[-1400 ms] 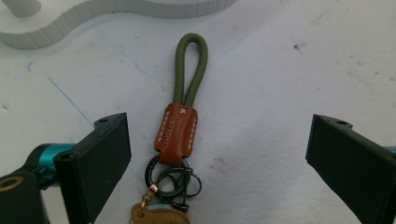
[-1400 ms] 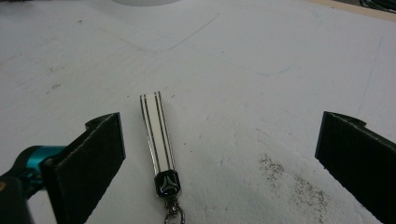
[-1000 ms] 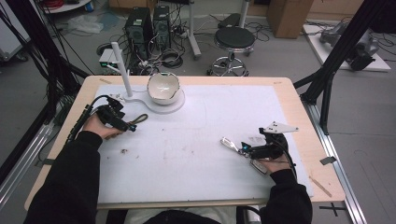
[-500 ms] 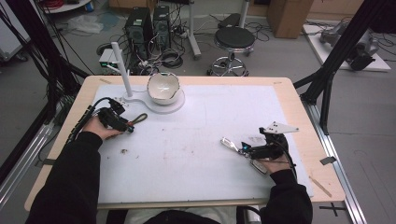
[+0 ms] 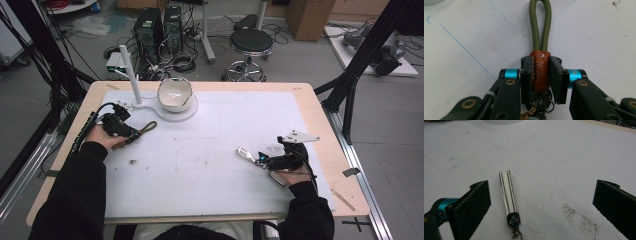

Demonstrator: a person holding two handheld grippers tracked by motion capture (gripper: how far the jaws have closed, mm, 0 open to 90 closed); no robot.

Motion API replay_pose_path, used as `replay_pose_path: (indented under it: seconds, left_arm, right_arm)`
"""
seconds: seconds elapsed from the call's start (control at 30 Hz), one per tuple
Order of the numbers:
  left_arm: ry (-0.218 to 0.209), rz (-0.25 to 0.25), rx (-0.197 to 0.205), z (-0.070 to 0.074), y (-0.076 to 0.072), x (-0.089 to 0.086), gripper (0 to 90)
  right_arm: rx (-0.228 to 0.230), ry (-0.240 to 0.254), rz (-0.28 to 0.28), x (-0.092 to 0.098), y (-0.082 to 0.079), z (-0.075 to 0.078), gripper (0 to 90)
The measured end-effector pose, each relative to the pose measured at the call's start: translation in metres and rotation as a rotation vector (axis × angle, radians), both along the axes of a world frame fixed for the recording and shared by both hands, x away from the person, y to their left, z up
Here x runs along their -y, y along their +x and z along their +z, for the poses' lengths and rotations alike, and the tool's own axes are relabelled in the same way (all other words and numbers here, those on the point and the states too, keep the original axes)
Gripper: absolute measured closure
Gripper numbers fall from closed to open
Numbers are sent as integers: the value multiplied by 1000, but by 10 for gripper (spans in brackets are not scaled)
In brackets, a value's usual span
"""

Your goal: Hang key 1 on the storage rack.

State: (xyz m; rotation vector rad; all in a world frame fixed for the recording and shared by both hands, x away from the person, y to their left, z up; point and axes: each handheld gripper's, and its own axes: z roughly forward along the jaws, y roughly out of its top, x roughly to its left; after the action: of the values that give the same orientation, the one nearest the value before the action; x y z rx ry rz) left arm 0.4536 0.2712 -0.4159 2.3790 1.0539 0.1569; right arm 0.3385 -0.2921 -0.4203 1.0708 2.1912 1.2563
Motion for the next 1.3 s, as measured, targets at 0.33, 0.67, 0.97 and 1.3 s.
replay_pose_path:
  seconds: [0.33,0.67,0.97,1.3]
  left_arm:
    - [-38,31,67,24,-9,-12,727]
    - [-131,94,146,54,-20,-37,727]
    - [-193,144,197,70,-28,-53,727]
    - [-216,165,238,86,-30,-58,728]
  right_arm:
    - [2,3,4,0,0,0,7]
    - [9,8,2,0,0,1,7]
    - [3,10,3,-1,0,1,7]
    - [5,8,3,-2,0,0,7]
